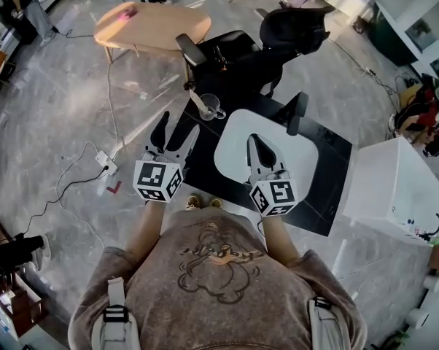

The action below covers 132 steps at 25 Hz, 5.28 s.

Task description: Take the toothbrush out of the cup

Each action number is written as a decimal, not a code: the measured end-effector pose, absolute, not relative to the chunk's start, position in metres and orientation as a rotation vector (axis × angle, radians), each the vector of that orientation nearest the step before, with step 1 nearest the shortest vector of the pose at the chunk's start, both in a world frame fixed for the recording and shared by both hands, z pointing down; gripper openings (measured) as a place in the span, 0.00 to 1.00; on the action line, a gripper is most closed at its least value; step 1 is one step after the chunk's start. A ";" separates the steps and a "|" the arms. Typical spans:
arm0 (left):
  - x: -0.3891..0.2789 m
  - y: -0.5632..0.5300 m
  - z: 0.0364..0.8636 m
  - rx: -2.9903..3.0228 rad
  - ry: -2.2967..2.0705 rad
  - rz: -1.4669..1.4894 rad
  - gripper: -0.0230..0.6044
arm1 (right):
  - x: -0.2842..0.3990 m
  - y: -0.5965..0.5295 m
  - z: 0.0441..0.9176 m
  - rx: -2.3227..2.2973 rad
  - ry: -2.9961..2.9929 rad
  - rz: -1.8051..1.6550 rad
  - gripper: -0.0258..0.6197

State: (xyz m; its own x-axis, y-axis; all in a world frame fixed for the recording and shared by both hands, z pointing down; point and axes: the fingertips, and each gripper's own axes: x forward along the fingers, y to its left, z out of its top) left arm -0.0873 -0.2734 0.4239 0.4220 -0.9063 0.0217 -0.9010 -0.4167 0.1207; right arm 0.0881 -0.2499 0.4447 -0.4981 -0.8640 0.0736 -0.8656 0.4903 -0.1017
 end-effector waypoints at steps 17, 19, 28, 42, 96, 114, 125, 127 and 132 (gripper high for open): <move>-0.070 -0.354 0.462 2.526 -1.558 -0.011 0.56 | 0.085 -0.267 0.449 1.569 -2.686 0.207 0.07; -0.069 -0.368 0.473 2.510 -1.557 0.013 0.56 | 0.085 -0.268 0.450 1.570 -2.683 0.211 0.07; -0.074 -0.413 0.514 2.421 -1.564 0.101 0.56 | 0.090 -0.274 0.452 1.595 -2.660 0.213 0.07; -0.061 -0.415 0.567 2.378 -1.491 0.206 0.56 | 0.090 -0.285 0.454 1.609 -2.651 0.227 0.07; -0.059 -0.427 0.516 2.430 -1.568 0.134 0.19 | 0.090 -0.293 0.471 1.590 -2.625 0.272 0.07; -0.068 -0.396 0.480 2.444 -1.527 -0.031 0.19 | 0.087 -0.285 0.475 1.581 -2.620 0.281 0.07; -0.070 -0.335 0.465 2.502 -1.479 -0.019 0.19 | 0.084 -0.284 0.481 1.566 -2.624 0.293 0.07; -0.074 -0.322 0.463 2.508 -1.476 -0.008 0.19 | 0.083 -0.283 0.479 1.561 -2.629 0.290 0.07; -0.087 -0.290 0.458 2.506 -1.491 0.009 0.19 | 0.083 -0.281 0.481 1.556 -2.630 0.297 0.07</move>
State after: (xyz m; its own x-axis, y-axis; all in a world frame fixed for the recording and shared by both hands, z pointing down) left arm -0.0874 -0.2902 0.4575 0.4835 -0.8672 0.1193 -0.8685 -0.4583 0.1887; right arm 0.0827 -0.2807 0.4806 -0.4847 -0.8601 0.1589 -0.8739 0.4685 -0.1297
